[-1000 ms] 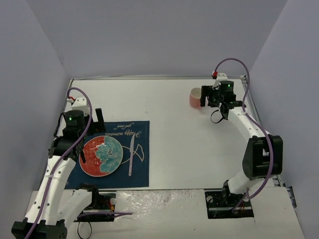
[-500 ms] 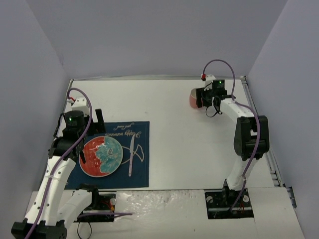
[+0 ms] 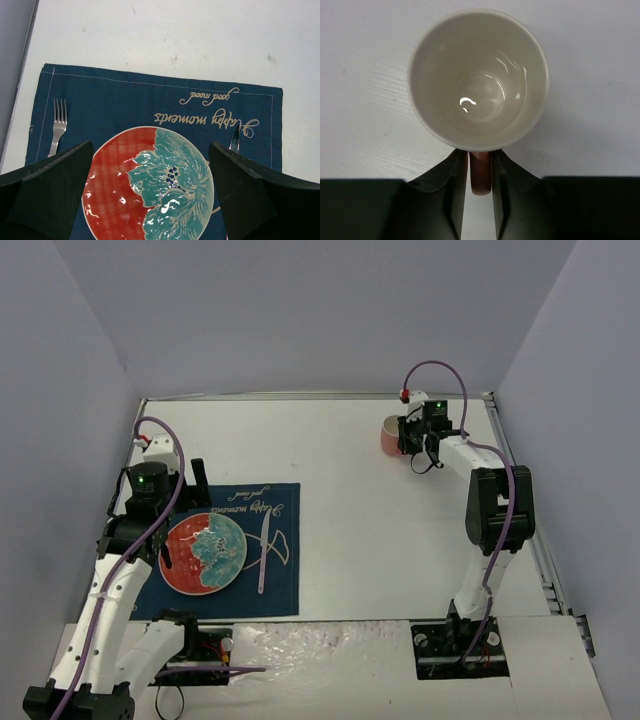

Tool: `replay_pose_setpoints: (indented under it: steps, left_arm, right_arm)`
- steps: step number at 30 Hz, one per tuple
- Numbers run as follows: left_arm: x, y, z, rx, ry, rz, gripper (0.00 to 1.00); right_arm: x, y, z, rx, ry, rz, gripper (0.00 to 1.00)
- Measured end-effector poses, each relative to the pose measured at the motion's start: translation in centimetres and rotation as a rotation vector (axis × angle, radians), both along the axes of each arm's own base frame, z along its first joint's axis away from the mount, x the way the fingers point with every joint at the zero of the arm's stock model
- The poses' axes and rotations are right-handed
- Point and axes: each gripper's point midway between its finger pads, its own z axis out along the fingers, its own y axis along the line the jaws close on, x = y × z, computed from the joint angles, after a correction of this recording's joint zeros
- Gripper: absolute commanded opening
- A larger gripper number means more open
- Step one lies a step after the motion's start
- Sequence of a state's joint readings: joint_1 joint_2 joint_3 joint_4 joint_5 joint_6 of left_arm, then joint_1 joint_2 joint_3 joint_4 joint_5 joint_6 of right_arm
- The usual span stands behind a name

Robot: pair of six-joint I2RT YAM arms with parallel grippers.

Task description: Set the dinner table for one person

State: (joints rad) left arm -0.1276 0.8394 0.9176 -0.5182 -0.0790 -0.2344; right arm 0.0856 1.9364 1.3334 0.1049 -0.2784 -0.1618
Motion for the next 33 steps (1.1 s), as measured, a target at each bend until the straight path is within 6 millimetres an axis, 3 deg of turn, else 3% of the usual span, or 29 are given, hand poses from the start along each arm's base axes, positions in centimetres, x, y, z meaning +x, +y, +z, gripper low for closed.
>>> replay_pose_setpoints:
  steps: [3, 8, 13, 16, 25, 28, 33]
  left_arm:
    - [0.0, 0.0, 0.0, 0.000, 0.000, 0.000, 0.97]
    - [0.0, 0.0, -0.2, 0.001, 0.003, 0.000, 0.97]
    - [-0.2, 0.1, -0.4, 0.006, 0.009, -0.002, 0.97]
    - [-0.2, 0.1, -0.3, 0.007, 0.004, -0.003, 0.97]
    - [-0.3, 0.2, -0.2, 0.014, 0.001, -0.004, 0.97]
    - [-0.3, 0.2, -0.2, 0.014, 0.000, -0.004, 0.97]
    - [-0.3, 0.2, -0.1, 0.014, -0.003, -0.004, 0.97]
  right_arm:
    - [0.2, 0.0, 0.1, -0.004, -0.013, 0.006, 0.00]
    - [0.2, 0.5, 0.0, -0.018, -0.042, 0.031, 0.00]
    - [-2.5, 2.5, 0.3, -0.031, -0.064, 0.091, 0.00]
    - [-4.9, 5.9, 0.8, -0.032, -0.075, 0.175, 0.00]
    - [-12.0, 19.1, 4.1, 0.027, -0.159, 0.511, 0.00]
    - [-14.1, 22.4, 4.9, 0.051, -0.182, 0.601, 0.00]
    - [-16.4, 25.7, 5.1, 0.057, -0.184, 0.686, 0.00]
